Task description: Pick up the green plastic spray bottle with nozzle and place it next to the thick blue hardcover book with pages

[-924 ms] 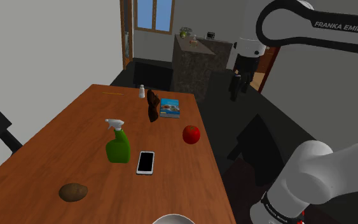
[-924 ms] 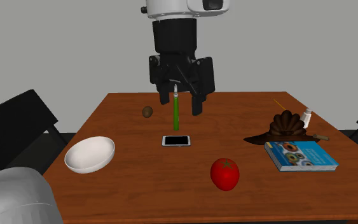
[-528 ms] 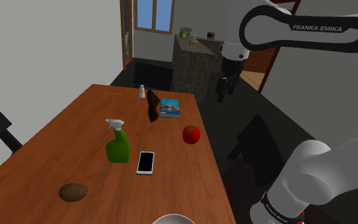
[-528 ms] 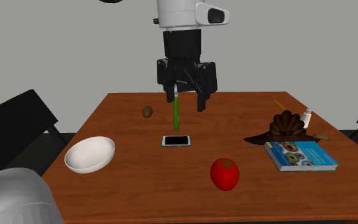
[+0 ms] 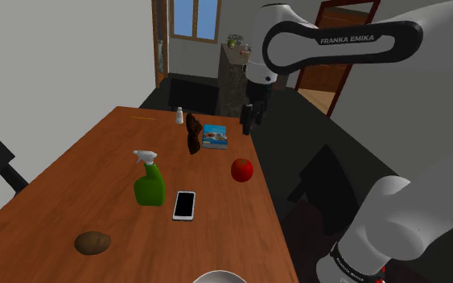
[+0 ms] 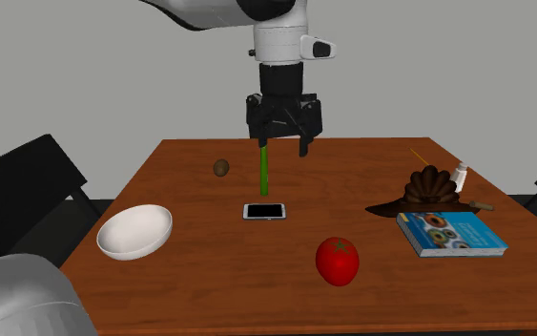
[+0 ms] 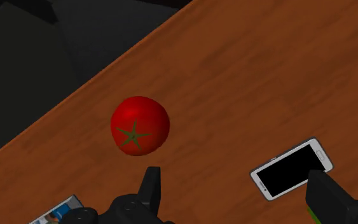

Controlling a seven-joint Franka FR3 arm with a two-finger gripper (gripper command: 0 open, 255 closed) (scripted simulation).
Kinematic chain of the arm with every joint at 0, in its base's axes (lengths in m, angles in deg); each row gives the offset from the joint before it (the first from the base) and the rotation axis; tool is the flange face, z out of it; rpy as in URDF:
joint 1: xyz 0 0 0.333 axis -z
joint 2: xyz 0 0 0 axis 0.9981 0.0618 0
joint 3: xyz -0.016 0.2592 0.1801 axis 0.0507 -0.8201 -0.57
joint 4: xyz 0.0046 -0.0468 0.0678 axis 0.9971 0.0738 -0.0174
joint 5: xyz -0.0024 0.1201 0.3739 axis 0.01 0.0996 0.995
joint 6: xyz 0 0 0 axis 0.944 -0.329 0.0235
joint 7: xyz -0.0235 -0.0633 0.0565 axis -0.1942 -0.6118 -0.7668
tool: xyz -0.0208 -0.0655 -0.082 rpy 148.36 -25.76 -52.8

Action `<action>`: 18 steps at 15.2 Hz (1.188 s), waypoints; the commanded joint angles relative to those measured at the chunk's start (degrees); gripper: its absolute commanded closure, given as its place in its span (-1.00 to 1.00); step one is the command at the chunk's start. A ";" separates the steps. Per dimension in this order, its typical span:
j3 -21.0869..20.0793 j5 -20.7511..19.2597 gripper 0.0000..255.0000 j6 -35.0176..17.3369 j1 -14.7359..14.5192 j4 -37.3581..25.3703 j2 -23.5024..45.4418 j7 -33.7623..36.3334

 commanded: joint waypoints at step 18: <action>-6.74 2.53 -1.00 -10.36 -7.38 -25.87 33.25 -3.95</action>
